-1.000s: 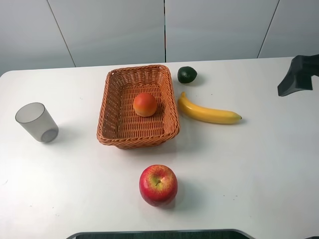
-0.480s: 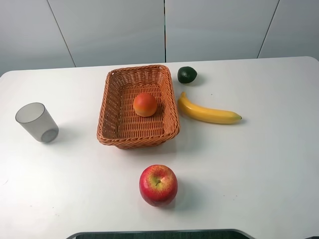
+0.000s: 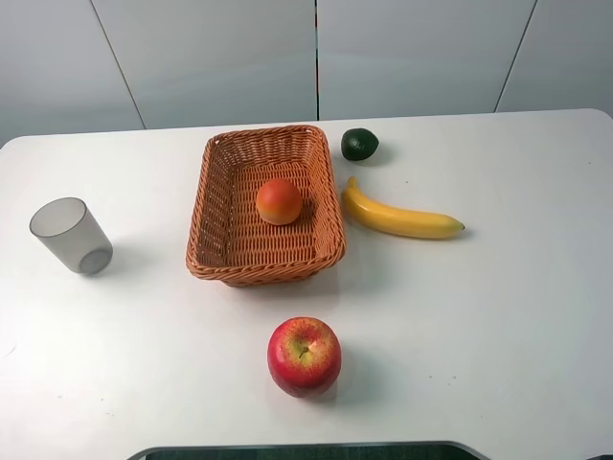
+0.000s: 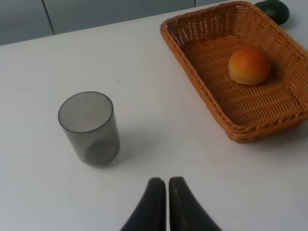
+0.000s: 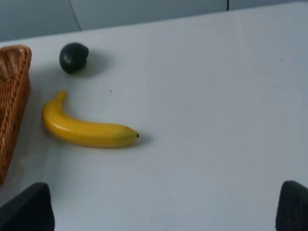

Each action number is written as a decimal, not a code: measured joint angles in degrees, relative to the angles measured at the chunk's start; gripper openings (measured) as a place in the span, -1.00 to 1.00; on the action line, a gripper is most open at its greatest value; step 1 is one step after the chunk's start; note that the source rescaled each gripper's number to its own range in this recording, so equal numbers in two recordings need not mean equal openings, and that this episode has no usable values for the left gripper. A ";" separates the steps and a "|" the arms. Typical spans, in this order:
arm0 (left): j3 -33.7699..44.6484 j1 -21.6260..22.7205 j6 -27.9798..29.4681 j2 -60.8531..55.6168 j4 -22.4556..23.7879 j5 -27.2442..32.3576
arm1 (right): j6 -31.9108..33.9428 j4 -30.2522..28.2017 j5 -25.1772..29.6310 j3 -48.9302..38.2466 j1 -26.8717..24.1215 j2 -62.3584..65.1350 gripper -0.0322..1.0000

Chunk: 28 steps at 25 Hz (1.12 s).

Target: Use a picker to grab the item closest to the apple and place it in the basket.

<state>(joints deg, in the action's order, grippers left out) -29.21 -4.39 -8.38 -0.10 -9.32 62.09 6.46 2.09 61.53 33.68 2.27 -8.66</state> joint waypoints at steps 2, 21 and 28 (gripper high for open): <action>0.00 0.00 0.00 0.00 0.00 0.00 | 0.00 -1.04 0.66 -0.09 0.00 2.85 1.00; 0.00 0.00 0.00 0.00 0.00 0.00 | -2.82 -2.76 0.85 -4.33 0.00 8.45 1.00; 0.00 0.00 0.00 0.00 0.00 0.00 | -2.92 -2.76 0.85 -4.33 0.00 8.55 1.00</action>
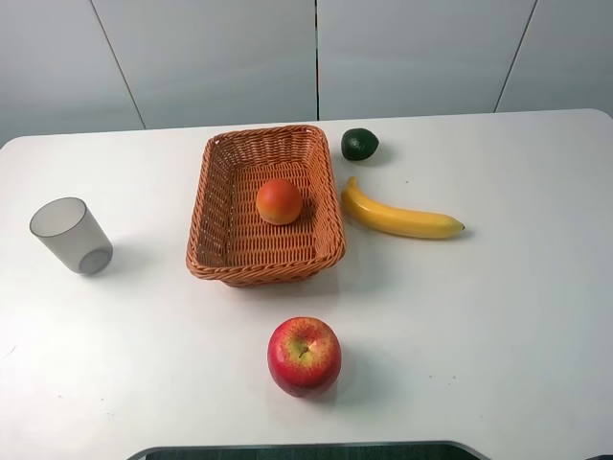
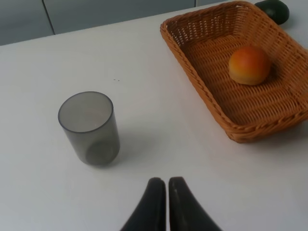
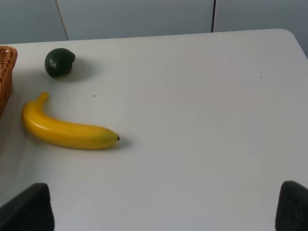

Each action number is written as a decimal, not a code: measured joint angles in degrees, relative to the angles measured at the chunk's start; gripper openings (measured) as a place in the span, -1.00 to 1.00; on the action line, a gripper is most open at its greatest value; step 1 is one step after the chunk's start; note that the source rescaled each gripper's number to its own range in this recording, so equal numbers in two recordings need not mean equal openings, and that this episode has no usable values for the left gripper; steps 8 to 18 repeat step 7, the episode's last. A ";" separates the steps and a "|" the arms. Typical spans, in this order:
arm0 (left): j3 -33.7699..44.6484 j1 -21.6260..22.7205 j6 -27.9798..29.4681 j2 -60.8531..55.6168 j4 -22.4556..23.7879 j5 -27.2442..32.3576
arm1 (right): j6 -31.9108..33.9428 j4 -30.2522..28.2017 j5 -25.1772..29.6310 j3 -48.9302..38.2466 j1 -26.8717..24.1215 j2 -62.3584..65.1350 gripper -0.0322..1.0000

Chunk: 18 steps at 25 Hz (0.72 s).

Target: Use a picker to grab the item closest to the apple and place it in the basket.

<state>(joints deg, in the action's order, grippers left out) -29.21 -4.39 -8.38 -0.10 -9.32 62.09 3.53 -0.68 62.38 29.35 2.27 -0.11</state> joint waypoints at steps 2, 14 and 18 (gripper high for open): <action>0.00 0.00 0.00 0.00 0.00 0.00 | 0.00 0.00 0.00 0.00 0.00 0.00 1.00; 0.00 0.00 0.00 0.00 0.00 0.00 | 0.00 0.00 0.00 0.00 0.00 0.00 1.00; 0.00 0.00 0.00 0.00 0.00 0.00 | 0.00 0.00 0.00 0.00 0.00 0.00 1.00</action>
